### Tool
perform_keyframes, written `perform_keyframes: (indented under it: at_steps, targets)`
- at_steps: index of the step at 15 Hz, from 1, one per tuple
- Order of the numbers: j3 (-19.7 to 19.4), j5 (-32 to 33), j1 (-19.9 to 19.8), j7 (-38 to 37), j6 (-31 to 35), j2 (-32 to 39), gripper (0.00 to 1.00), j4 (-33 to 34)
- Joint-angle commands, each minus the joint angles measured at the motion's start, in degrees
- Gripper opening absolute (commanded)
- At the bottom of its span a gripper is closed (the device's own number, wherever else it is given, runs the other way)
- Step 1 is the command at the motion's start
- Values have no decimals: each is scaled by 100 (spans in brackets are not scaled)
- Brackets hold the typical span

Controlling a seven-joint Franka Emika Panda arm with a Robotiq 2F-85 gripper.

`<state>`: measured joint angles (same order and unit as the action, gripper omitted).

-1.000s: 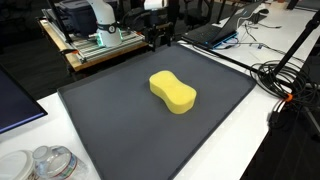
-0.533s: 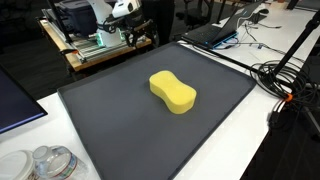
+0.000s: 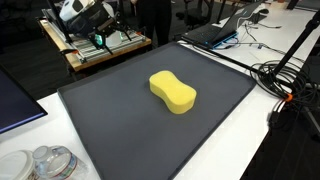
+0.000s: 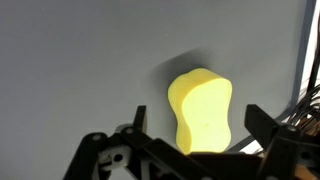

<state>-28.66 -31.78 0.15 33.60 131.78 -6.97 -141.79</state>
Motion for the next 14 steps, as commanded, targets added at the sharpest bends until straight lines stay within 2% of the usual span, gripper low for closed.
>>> perform_keyframes:
  at_steps: [1,8,14]
  targets:
    - [411,-251,-510,152,-961,1202,100,1440]
    - [1519,244,-1357,-95,-1652,2929,100,3821]
    - [2123,761,-1824,-287,-2326,4123,100,5700]
